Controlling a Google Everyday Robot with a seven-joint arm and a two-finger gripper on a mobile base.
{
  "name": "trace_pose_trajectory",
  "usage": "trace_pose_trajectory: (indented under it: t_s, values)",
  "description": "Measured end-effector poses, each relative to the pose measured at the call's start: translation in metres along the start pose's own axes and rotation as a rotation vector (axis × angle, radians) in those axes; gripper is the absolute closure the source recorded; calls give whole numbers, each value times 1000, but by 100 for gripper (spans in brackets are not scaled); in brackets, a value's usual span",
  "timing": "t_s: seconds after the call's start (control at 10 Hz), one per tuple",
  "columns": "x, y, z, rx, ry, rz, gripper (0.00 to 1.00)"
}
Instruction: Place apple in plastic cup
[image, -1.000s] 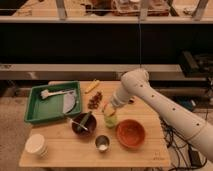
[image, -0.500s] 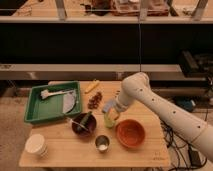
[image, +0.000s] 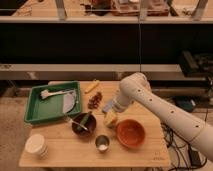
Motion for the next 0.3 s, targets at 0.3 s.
trace_pose_trajectory:
  t_s: [0.3]
  values:
    - [3, 7, -9, -25, 12, 6, 20]
